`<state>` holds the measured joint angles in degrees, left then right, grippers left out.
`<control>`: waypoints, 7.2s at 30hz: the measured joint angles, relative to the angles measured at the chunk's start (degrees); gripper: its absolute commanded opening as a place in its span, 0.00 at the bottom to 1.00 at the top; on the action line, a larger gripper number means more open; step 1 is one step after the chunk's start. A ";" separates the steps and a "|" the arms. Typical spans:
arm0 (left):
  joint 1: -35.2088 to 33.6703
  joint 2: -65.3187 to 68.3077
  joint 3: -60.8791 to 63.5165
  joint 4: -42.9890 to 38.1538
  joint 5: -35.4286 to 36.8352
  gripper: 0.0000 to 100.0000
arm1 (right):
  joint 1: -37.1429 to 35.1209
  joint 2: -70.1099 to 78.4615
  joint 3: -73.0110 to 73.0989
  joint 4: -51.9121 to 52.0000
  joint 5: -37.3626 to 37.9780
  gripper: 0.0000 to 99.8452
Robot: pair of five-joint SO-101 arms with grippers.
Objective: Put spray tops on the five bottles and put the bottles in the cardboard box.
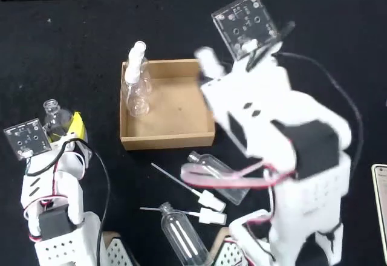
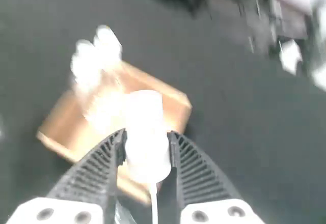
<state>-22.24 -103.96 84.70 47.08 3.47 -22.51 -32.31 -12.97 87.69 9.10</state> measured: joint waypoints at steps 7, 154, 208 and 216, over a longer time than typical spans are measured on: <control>0.00 0.00 6.95 -13.19 0.00 0.04 | -13.63 -0.53 5.10 -16.18 -7.38 0.01; 31.65 0.09 11.25 -40.18 -9.93 0.04 | -20.22 1.49 1.49 -41.93 -10.73 0.01; 31.91 0.09 11.25 -40.18 -9.93 0.04 | -17.49 -13.19 43.25 -54.33 -16.26 0.01; 31.82 0.09 11.25 -40.18 -9.93 0.04 | -17.93 -13.19 45.36 -57.76 -12.75 0.13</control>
<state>9.58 -103.87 95.96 6.90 -6.46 -40.44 -45.49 32.40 29.93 -3.65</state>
